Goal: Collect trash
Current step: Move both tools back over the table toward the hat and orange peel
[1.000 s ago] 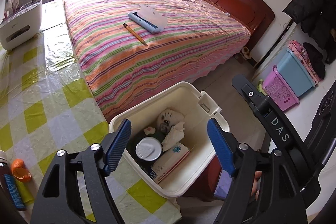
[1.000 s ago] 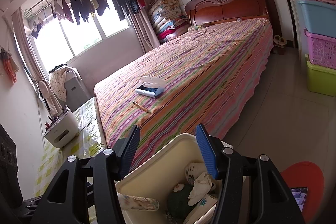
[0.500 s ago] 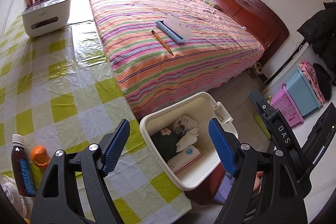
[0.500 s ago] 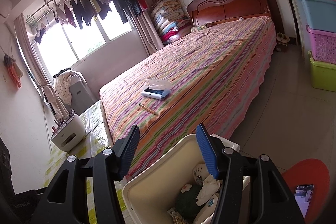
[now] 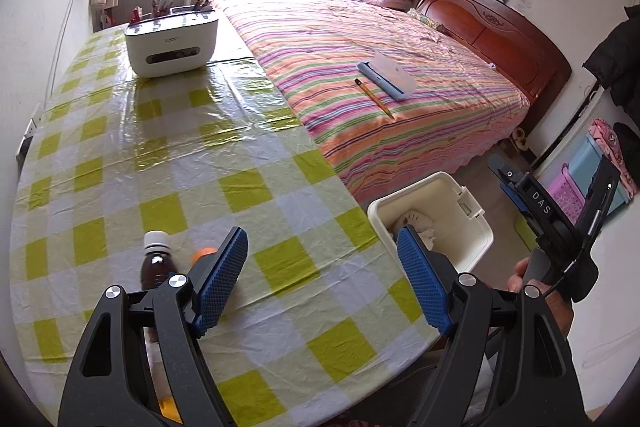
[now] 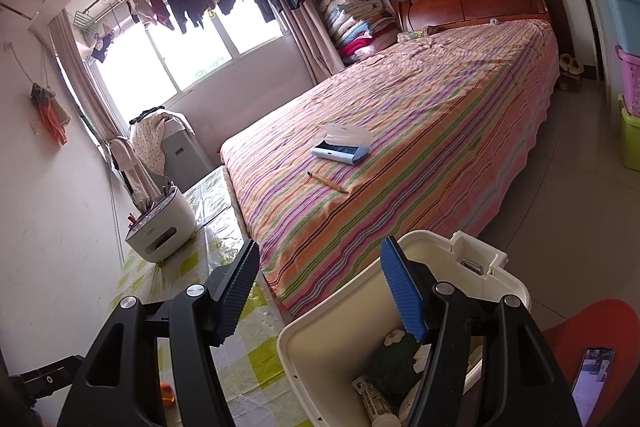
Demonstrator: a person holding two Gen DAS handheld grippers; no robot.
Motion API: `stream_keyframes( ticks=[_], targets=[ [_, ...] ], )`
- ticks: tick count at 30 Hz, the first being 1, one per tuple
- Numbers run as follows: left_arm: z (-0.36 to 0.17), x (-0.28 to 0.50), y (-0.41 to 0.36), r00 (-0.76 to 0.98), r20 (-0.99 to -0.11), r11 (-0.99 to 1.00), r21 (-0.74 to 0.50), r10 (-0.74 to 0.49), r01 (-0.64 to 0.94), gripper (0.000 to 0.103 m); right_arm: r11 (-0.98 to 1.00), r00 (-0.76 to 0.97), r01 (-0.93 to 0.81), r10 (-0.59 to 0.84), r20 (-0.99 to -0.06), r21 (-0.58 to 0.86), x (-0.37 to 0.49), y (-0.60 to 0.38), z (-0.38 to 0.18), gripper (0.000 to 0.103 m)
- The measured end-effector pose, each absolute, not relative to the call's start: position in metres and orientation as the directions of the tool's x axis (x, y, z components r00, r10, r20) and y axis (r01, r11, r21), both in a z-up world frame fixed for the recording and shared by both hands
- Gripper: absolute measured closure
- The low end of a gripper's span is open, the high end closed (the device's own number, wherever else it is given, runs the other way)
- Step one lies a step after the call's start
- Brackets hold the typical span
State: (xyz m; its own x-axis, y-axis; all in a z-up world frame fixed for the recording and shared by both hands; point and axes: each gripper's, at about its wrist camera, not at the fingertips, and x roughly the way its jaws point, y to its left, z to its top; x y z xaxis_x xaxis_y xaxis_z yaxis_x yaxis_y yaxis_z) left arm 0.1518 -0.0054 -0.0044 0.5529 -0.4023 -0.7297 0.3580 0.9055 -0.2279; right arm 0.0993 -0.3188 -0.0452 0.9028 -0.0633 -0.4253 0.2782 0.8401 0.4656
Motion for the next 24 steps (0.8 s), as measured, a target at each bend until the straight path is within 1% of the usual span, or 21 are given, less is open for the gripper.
stream_keyframes(
  ticks=[1, 2, 10, 13, 17, 24],
  targets=[
    [-0.004, 0.148, 0.005, 0.560, -0.730, 0.911, -0.222, -0.392, 0.348, 0.024, 0.845, 0.902, 0.268, -0.052, -0.428, 0.463, 0.101, -0.315, -0.045, 0.042],
    [-0.004, 0.144, 0.016, 0.567, -0.731, 0.917, -0.216, -0.380, 0.335, 0.018, 0.850, 0.902, 0.258, -0.041, -0.430, 0.459, 0.102, -0.310, -0.044, 0.042],
    [-0.011, 0.123, 0.096, 0.628, -0.724, 0.957, -0.179, -0.286, 0.230, 0.017, 0.893, 0.895, 0.158, 0.050, -0.443, 0.421, 0.115, -0.255, -0.035, 0.041],
    [-0.016, 0.123, 0.122, 0.632, -0.728, 0.964, -0.188, -0.266, 0.189, 0.017, 0.909, 0.893, 0.112, 0.085, -0.442, 0.402, 0.119, -0.230, -0.032, 0.041],
    [-0.022, 0.123, 0.145, 0.628, -0.736, 0.968, -0.201, -0.252, 0.153, 0.017, 0.921, 0.885, 0.050, 0.138, -0.445, 0.386, 0.123, -0.199, -0.027, 0.037],
    [-0.030, 0.116, 0.171, 0.624, -0.747, 0.972, -0.202, -0.230, 0.116, 0.017, 0.927, 0.856, -0.049, 0.230, -0.464, 0.371, 0.128, -0.157, -0.026, 0.037]
  ],
)
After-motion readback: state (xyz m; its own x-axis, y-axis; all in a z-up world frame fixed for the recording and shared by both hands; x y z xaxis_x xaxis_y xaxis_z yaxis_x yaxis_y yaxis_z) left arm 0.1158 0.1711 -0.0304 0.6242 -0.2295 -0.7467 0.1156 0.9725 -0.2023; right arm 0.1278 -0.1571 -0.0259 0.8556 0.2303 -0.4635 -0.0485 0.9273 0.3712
